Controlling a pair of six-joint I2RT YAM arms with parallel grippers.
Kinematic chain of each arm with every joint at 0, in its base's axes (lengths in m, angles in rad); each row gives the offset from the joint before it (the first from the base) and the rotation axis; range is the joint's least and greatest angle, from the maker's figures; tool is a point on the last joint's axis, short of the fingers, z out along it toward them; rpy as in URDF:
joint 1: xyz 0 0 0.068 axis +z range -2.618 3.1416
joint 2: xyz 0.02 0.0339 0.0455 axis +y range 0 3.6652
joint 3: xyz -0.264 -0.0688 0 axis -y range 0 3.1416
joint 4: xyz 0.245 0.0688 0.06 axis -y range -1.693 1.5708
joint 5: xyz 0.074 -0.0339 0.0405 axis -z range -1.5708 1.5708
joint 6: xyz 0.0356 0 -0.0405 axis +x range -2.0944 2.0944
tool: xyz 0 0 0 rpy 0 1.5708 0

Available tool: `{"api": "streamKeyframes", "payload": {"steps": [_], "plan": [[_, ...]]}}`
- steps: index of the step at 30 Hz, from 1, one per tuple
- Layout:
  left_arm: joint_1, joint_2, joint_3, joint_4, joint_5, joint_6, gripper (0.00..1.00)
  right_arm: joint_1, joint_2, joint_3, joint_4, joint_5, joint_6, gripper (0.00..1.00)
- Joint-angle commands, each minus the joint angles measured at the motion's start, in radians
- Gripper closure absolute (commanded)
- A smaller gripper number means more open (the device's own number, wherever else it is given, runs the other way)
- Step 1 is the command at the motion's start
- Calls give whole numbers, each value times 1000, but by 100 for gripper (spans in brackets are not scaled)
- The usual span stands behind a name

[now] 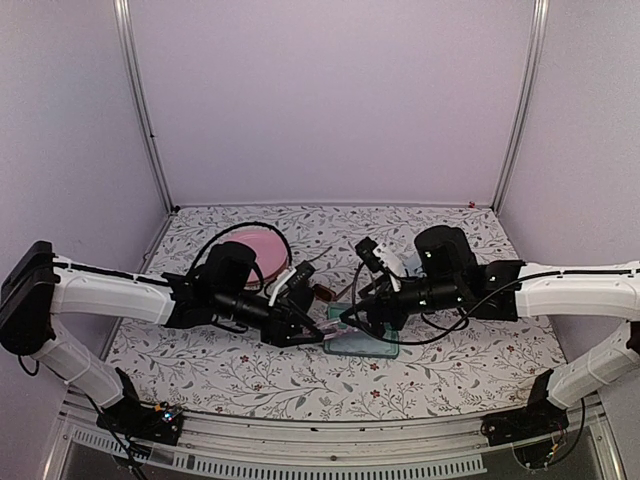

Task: Organize the sunglasses
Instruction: Pass from the right arm to the left, then fold the right temple of the sunglasses with the sunglasses.

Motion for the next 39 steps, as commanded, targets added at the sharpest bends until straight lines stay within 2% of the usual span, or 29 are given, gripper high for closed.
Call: {"api": "streamKeyframes", "payload": {"steps": [1,8,22,29,34,39], "plan": [[16,10,18,16,-3,1,88,58,62,42,-51,75,-32,12],[24,-1,-5,24,0,-4,88,112,119,83,-111,162,-54,8],[35,-32,-46,25,1,3,89,114,20,41,-115,232,-32,0],[42,-34,-49,27,1,1,90,114,0,36,-117,209,-32,0],[46,-32,-51,40,4,-6,90,116,9,28,-88,141,-46,4],[52,-33,-53,42,10,-15,90,142,47,44,-91,136,-60,6]]}}
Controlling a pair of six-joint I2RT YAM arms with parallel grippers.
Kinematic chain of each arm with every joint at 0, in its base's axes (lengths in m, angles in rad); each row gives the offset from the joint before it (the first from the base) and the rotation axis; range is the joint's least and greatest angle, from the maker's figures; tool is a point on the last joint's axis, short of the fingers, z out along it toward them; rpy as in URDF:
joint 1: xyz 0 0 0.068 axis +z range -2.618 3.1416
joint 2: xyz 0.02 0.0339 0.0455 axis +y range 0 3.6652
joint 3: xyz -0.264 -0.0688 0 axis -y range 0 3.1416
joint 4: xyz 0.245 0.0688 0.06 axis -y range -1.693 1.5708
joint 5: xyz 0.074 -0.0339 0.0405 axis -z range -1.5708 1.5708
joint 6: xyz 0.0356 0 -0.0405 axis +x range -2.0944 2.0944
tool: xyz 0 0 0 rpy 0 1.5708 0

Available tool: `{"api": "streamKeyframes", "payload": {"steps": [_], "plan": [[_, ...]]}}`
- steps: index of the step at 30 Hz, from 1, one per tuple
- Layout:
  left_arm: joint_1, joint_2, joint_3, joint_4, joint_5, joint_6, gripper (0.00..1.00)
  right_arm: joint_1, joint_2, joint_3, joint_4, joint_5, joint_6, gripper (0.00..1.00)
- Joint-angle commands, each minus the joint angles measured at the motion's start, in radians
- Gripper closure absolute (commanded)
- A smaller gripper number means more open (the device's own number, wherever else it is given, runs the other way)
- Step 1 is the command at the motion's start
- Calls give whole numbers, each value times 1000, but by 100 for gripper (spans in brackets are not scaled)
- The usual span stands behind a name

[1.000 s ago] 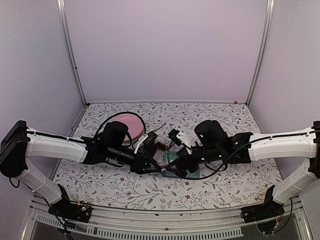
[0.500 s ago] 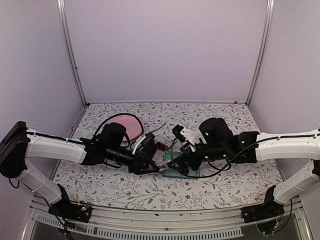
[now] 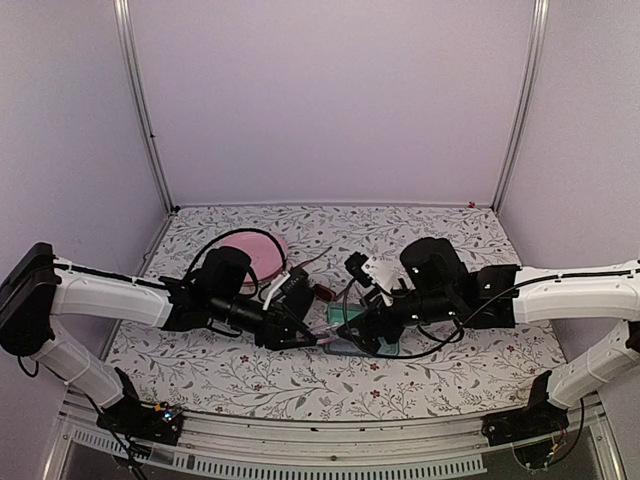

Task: Organize the sunglasses
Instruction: Fold the right temple of the sunglasses with the sunglasses.

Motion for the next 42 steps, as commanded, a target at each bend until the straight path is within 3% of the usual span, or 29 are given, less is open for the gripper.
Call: {"api": "streamKeyframes", "payload": {"steps": [1,19,28,33,38,42], "plan": [[25,-25,-6,40,-1,-12,90,41,28,9,16,-50,-22,7],[53,-18,-36,86,58,-15,90,74,72,31,-7,-69,-39,12],[59,-4,-25,89,106,-44,90,74,103,52,-43,-96,-64,26],[70,13,-26,87,154,-80,90,75,81,48,-71,-43,-82,24],[84,30,-30,89,229,-117,90,73,46,15,-110,54,-105,16],[91,39,-27,76,280,-120,91,69,36,-15,-130,77,-114,17]]}}
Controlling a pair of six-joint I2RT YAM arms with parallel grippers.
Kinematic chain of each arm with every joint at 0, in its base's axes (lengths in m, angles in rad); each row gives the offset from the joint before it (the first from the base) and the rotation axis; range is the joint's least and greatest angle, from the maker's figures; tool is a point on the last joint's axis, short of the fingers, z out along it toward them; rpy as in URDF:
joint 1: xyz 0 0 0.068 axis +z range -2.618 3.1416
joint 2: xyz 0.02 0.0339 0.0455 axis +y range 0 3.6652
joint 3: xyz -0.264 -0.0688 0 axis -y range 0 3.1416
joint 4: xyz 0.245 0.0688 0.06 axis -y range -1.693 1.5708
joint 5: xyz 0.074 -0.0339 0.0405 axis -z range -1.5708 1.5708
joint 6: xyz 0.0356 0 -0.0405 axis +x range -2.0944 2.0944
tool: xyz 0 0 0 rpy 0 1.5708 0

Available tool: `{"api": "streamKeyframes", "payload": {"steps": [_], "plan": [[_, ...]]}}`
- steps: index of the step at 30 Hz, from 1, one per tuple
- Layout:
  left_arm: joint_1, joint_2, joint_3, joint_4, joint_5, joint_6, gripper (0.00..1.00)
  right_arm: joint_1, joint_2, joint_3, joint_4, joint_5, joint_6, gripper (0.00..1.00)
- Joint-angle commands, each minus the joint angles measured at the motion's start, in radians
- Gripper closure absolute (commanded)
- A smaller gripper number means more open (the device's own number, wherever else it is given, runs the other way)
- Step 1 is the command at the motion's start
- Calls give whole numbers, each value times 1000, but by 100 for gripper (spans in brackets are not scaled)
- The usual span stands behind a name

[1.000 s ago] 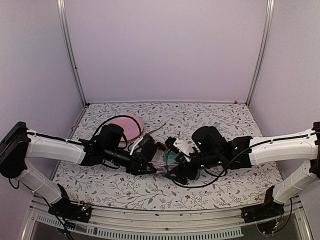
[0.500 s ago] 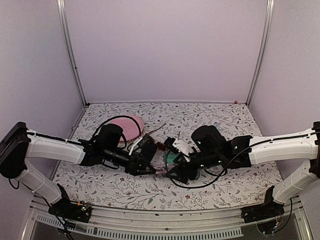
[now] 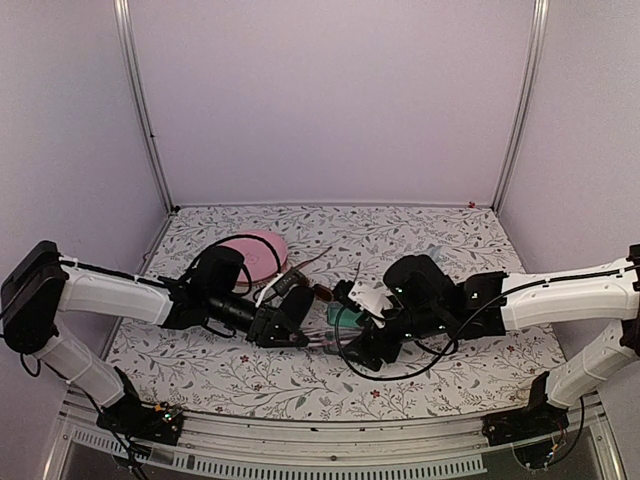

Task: Organize the sunglasses
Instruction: Fold the right temple of the sunglasses with the sunglasses, then pass from the left arm to the right

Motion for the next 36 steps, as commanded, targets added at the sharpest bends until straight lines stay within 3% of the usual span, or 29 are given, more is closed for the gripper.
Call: {"api": "streamKeyframes", "payload": {"steps": [1,14,36], "plan": [[21,19,9,24,89,-16,91,3,-29,-35,-52,46,-18,18],[54,41,35,-78,147,15,93,5,-41,-21,-77,47,-72,44],[58,126,49,-105,231,10,97,6,7,31,-134,16,-166,70]]}}
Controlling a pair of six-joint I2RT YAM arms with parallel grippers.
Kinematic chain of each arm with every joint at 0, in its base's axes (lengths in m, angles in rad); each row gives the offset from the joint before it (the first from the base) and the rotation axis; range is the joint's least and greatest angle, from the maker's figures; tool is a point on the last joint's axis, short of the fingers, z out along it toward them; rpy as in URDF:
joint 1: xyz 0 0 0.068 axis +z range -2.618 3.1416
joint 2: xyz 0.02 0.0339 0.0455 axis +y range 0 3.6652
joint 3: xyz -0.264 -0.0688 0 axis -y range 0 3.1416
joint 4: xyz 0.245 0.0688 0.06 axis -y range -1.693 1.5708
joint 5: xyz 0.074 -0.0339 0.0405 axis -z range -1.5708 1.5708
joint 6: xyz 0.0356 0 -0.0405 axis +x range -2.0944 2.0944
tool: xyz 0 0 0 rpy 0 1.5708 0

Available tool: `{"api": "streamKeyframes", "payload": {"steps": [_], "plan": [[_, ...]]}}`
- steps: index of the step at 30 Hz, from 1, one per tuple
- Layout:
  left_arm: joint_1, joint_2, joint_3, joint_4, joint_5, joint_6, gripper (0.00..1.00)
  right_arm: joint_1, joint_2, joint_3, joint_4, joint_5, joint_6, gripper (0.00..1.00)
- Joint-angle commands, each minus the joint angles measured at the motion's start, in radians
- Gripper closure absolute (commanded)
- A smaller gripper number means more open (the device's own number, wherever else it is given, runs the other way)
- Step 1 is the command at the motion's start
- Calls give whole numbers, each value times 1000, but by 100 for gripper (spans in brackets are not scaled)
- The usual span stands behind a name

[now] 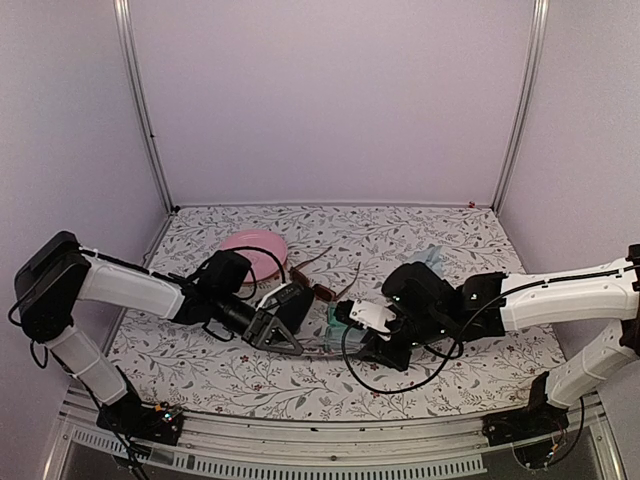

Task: Organize the sunglasses
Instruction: Pass from the left arm to the right

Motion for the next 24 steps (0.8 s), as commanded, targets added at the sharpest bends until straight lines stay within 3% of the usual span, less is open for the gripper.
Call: {"api": "streamKeyframes", "payload": {"steps": [1,15,18,24], "plan": [[9,24,16,-9,39,8,97,3,6,35,-6,-11,-19,70],[6,56,19,-8,82,-11,97,5,1,6,11,-49,-28,79],[4,57,18,-7,94,-11,98,6,-13,-8,26,-50,-20,75],[-6,68,22,-33,107,3,99,13,-28,-14,43,-23,-21,52]]}}
